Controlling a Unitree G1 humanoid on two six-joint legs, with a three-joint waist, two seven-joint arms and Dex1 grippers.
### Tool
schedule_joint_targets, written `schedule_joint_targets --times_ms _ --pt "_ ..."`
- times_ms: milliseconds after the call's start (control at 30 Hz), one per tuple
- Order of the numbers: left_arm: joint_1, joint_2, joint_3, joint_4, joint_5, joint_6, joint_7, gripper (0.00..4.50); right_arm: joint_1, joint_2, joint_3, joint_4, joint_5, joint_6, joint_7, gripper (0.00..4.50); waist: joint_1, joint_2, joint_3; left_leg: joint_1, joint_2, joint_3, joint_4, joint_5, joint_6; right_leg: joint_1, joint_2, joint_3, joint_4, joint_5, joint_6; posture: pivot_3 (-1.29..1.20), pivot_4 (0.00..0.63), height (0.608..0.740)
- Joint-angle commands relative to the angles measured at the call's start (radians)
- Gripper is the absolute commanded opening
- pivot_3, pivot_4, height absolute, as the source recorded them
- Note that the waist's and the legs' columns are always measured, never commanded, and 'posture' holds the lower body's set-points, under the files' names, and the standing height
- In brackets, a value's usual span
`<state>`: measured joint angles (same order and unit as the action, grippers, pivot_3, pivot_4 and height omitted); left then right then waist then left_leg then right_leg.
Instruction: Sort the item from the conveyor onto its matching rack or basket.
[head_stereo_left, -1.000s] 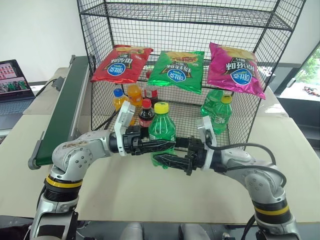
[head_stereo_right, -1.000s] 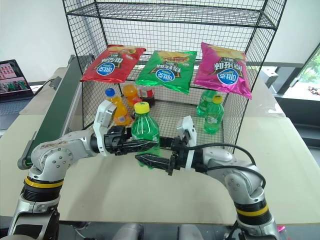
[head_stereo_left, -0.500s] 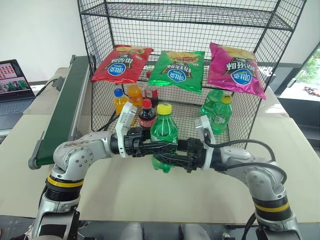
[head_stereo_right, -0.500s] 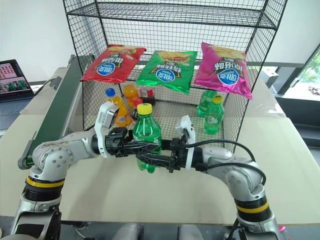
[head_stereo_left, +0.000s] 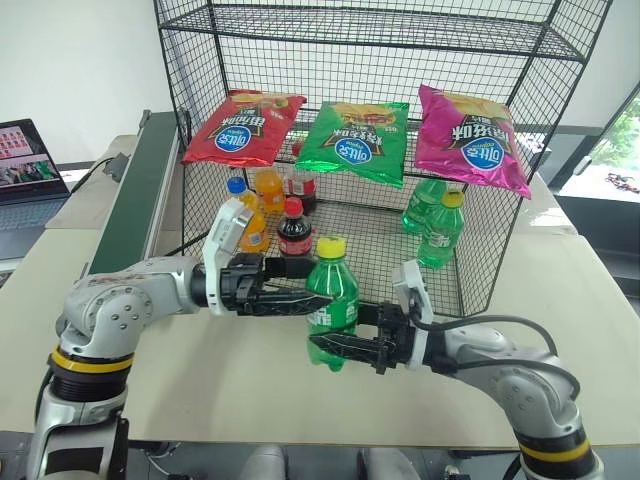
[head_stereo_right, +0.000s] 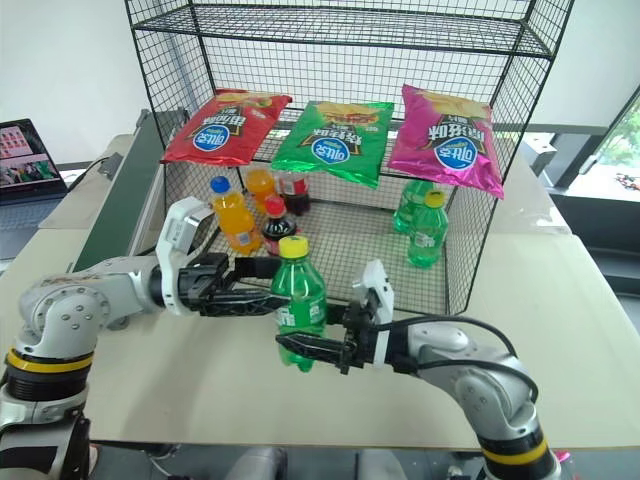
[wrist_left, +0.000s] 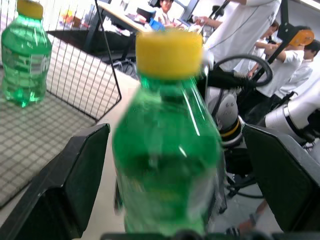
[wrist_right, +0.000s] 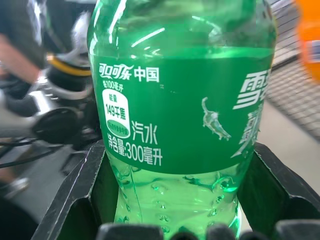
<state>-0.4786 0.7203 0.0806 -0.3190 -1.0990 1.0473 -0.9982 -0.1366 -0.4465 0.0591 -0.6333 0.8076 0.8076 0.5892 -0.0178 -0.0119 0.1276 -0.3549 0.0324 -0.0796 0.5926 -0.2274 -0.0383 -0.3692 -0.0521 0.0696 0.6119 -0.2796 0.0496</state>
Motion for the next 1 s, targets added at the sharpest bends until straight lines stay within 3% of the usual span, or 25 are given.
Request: schedule_joint_targets --times_ms 33,133,267,400,667,1000 --pt "0.031 0.049 0.038 -0.07 -0.004 -0.025 -0.042 4.5 0.056 0.014 -0.062 -0.064 -0.182 -0.185 -0.108 2.92 0.001 0.0 0.0 0.0 0.0 0.0 0.0 0.0 0.0 0.0 0.0 0.0 0.0 0.0 0.0 0.0 0.15 0.738" --pt "0.057 0.048 0.022 -0.101 0.066 -0.107 -0.043 4.5 0.085 0.043 -0.051 -0.033 -0.362 -0.315 -0.204 2.92 0.001 0.0 0.0 0.0 0.0 0.001 0.0 0.0 0.0 0.0 -0.001 0.0 -0.001 0.0 0.0 0.0 0.15 0.738" --pt "0.087 -0.034 -0.006 -0.11 0.186 -0.258 0.005 4.5 0.102 0.08 -0.02 0.076 -0.621 -0.507 -0.345 2.92 0.002 0.001 0.0 0.001 0.0 0.001 0.0 0.0 -0.001 0.0 0.0 0.001 -0.001 0.0 0.0 0.0 0.15 0.738" --pt "0.104 -0.084 -0.03 -0.124 0.23 -0.308 0.029 4.5 0.109 0.141 -0.016 0.197 -0.755 -0.666 -0.436 2.92 0.002 0.001 0.0 0.0 0.0 0.001 0.0 0.001 -0.001 0.0 0.0 0.001 -0.001 0.0 0.0 0.0 0.15 0.738" --pt "0.084 -0.125 -0.069 -0.129 0.244 -0.328 0.038 4.5 0.058 0.257 -0.03 0.477 -0.853 -0.912 -0.553 2.92 -0.003 0.001 0.0 0.001 0.0 0.001 0.0 0.001 -0.001 0.0 0.0 0.002 0.0 0.001 -0.001 0.0 0.15 0.738" --pt "0.093 -0.13 -0.08 -0.153 0.232 -0.315 0.06 4.5 -0.037 0.309 -0.097 0.681 -0.863 -1.025 -0.631 2.92 -0.005 0.003 0.0 0.001 -0.001 0.001 0.0 0.001 -0.001 0.001 0.0 0.002 0.0 0.004 -0.008 0.0 0.15 0.738"
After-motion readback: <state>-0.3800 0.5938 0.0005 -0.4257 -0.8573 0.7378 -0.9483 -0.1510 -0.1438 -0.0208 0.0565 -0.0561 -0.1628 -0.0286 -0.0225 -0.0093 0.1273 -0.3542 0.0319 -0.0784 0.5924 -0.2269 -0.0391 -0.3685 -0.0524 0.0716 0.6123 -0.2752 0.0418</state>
